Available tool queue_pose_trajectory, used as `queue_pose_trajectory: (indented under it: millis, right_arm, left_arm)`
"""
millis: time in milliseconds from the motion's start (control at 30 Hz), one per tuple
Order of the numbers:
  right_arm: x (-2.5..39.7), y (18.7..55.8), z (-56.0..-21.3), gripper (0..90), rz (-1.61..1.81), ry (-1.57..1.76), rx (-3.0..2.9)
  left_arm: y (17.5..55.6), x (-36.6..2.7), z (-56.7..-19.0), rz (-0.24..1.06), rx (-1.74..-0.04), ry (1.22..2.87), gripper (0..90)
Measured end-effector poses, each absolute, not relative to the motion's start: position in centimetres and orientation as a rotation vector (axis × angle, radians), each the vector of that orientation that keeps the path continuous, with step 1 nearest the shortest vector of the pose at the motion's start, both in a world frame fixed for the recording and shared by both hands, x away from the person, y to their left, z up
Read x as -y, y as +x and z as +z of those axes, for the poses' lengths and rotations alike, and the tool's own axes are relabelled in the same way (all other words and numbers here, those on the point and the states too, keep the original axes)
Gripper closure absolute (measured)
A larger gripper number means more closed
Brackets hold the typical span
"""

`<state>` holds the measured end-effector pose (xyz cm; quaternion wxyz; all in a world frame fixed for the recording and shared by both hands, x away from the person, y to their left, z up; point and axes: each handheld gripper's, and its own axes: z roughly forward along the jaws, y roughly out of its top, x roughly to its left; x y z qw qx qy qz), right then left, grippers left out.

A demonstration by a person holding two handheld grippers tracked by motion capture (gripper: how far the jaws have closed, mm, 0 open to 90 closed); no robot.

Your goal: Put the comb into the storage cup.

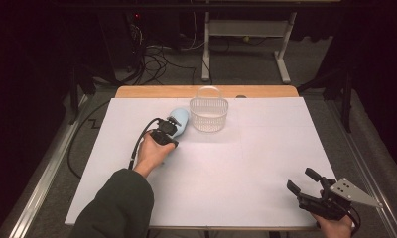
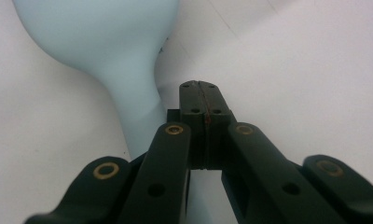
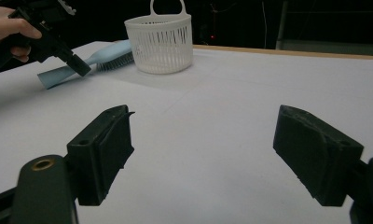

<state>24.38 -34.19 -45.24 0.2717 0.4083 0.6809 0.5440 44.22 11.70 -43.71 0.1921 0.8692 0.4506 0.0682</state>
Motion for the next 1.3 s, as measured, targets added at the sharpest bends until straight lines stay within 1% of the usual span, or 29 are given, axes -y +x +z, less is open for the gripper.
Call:
queue_pose_trajectory:
  millis: [867,1033,1167,1267,1300]
  right_arm:
    - [34.2,24.4,-45.3,20.2,1.468,1.106,-1.834]
    - [34.1,24.4,-45.3,20.2,1.467,1.107,-1.836]
    - [34.1,24.4,-45.3,20.2,1.467,1.105,-1.835]
    - [34.2,24.4,-45.2,20.2,1.465,1.102,-1.835]
    - [34.1,24.4,-45.2,20.2,1.465,1.103,-1.835]
  left_arm:
    - [43.6,-13.5,-43.5,0.205,-1.289,2.436,89.2]
    - [43.2,-13.6,-43.0,0.196,-1.247,2.420,81.7]
    - [42.9,-14.0,-42.3,0.171,-1.222,2.394,73.1]
    - [42.7,-14.3,-41.8,0.182,-1.211,2.382,66.7]
    - [42.6,-14.4,-41.7,0.188,-1.214,2.377,63.4]
